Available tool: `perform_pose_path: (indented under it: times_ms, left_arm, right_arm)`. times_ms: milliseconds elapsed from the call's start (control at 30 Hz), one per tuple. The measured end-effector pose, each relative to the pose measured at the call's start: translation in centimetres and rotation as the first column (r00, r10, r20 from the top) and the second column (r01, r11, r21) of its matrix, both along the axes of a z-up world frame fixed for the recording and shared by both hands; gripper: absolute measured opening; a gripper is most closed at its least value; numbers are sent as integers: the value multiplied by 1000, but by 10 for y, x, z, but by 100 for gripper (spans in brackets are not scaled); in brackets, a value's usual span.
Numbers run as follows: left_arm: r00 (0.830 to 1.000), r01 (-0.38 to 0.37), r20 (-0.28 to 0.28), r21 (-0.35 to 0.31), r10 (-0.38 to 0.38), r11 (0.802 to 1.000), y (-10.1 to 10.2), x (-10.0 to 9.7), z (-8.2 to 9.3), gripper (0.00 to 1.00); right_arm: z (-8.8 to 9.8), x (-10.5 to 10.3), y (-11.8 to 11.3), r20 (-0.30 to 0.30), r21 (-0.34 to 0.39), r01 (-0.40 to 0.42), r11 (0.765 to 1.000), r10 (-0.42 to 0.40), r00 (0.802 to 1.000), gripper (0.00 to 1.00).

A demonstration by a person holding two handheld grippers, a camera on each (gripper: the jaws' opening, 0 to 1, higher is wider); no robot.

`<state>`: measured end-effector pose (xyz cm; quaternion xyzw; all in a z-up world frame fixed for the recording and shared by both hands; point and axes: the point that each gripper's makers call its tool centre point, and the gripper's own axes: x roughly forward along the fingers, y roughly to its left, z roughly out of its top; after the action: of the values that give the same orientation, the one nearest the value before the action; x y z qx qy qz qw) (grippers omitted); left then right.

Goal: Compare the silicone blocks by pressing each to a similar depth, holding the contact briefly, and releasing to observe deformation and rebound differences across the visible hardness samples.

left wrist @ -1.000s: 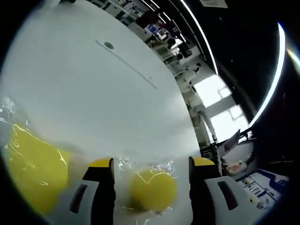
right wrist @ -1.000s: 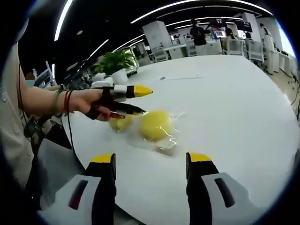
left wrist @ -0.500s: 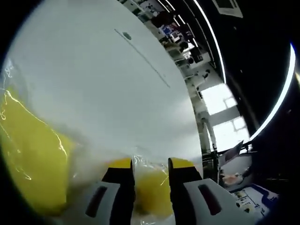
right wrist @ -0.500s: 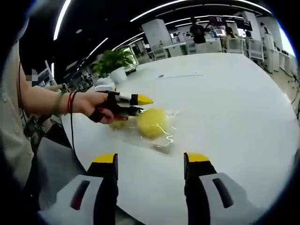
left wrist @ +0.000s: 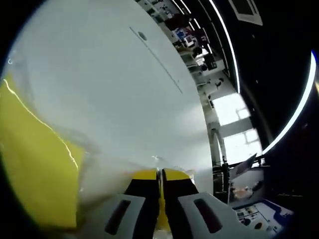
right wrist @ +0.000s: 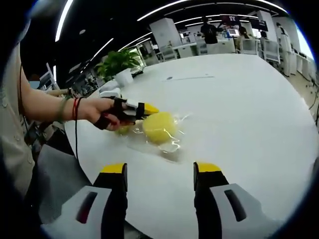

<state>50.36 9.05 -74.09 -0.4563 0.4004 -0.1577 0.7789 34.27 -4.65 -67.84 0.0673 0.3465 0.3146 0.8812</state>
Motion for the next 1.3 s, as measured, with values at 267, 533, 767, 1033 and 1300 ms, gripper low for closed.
perform_pose_path:
  times_ms: [267,533,767,1033,1300]
  left_arm:
    - [1000,-21,7,-51,22,998,-2,-1,8,0]
    - [994,24,113,-74,-15,997,-8,-5,30,0]
    - [990,37,139,-109,-22,993,-11,-7,40,0]
    - [986,59,161,-112,-41,992,-11,-13,53,0]
    - [981,82,186,-134,-56,988,-13,-21,72,0]
  right_arm:
    - [0,0,1,2,-1,-4,1000,4,1000,48]
    - [3,1,2,10,2,-4,1000,4,1000,48]
    - [5,2,6,15,4,-16,1000,16,1000,47]
    - [10,3,8,30,7,-24,1000,24,999,49]
    - [18,1,11,48,0,-32,1000,32,998,49]
